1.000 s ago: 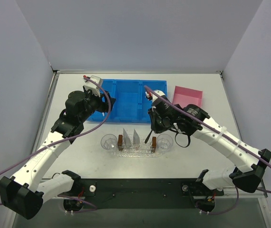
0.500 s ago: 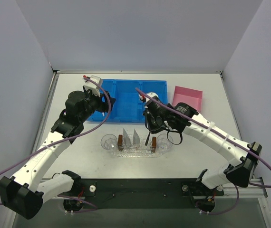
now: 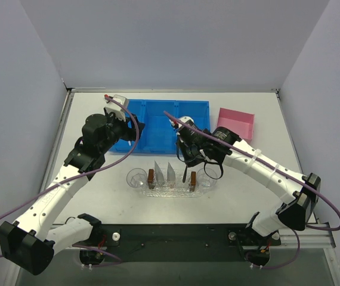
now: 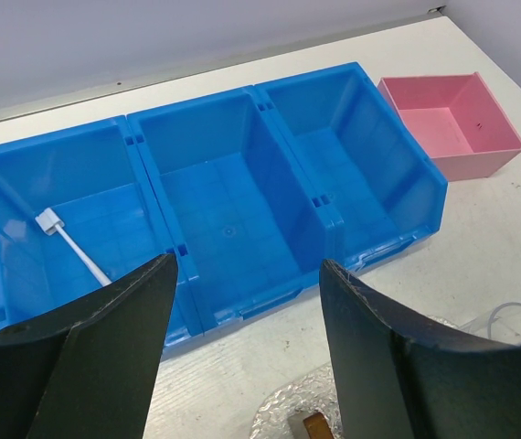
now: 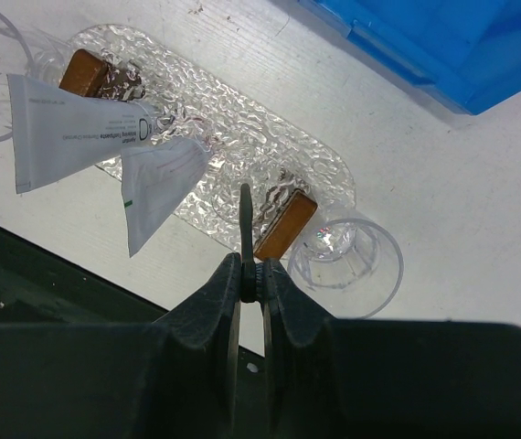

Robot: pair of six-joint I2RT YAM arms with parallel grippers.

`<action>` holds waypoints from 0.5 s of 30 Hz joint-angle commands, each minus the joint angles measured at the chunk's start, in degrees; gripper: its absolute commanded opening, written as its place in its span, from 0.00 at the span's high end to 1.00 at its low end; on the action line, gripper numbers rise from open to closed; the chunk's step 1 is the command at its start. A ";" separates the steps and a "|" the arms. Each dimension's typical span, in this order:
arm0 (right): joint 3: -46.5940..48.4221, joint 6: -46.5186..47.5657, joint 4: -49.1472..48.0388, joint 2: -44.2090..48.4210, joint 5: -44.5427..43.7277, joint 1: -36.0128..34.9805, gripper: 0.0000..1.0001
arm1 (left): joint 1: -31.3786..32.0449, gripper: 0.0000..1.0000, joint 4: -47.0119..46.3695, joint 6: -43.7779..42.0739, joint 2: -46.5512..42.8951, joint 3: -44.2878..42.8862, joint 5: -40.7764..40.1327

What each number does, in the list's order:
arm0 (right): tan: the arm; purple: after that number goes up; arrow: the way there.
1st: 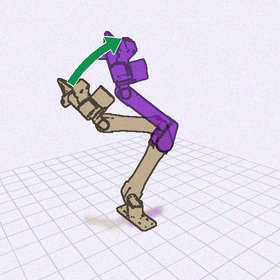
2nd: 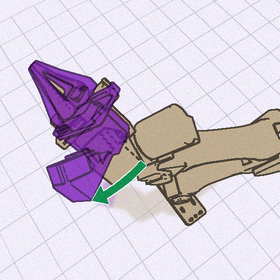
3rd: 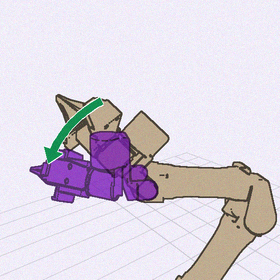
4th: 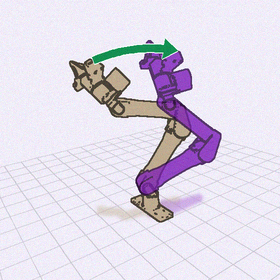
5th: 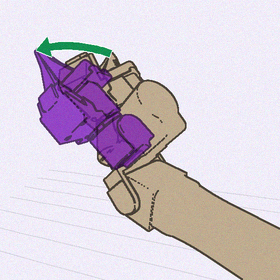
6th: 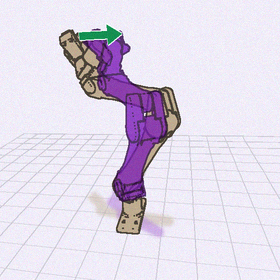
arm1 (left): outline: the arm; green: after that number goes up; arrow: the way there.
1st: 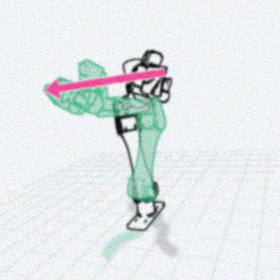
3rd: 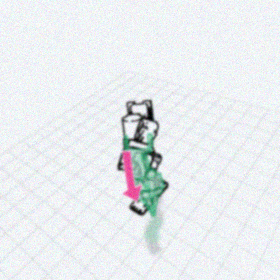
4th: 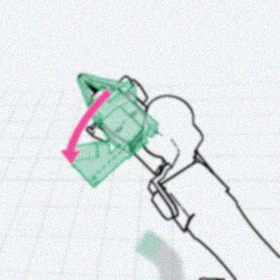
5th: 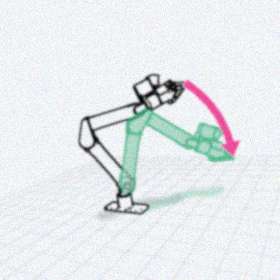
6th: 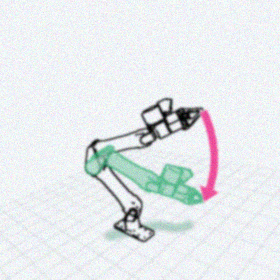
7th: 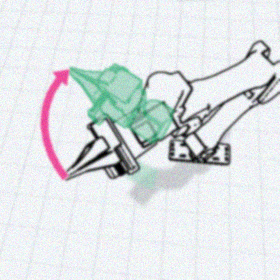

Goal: Prepare toiletry sets of a toothbrush and toothpaste on the tray

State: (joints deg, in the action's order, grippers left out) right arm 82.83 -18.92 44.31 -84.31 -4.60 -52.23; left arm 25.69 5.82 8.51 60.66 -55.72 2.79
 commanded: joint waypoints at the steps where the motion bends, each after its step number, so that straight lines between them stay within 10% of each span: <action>1: 1.99 0.90 1.21 -0.94 -2.34 -0.33 1.00 | -0.12 0.26 -0.99 -0.43 -0.20 -0.26 -0.59; 15: 0.58 0.11 0.16 -1.56 -1.38 -0.33 1.00 | -0.03 0.26 -1.08 -0.52 -0.02 -0.26 -0.85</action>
State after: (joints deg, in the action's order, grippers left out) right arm 82.85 -18.57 44.21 -85.78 -5.17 -52.23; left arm 25.67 5.82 8.36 60.69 -55.72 2.50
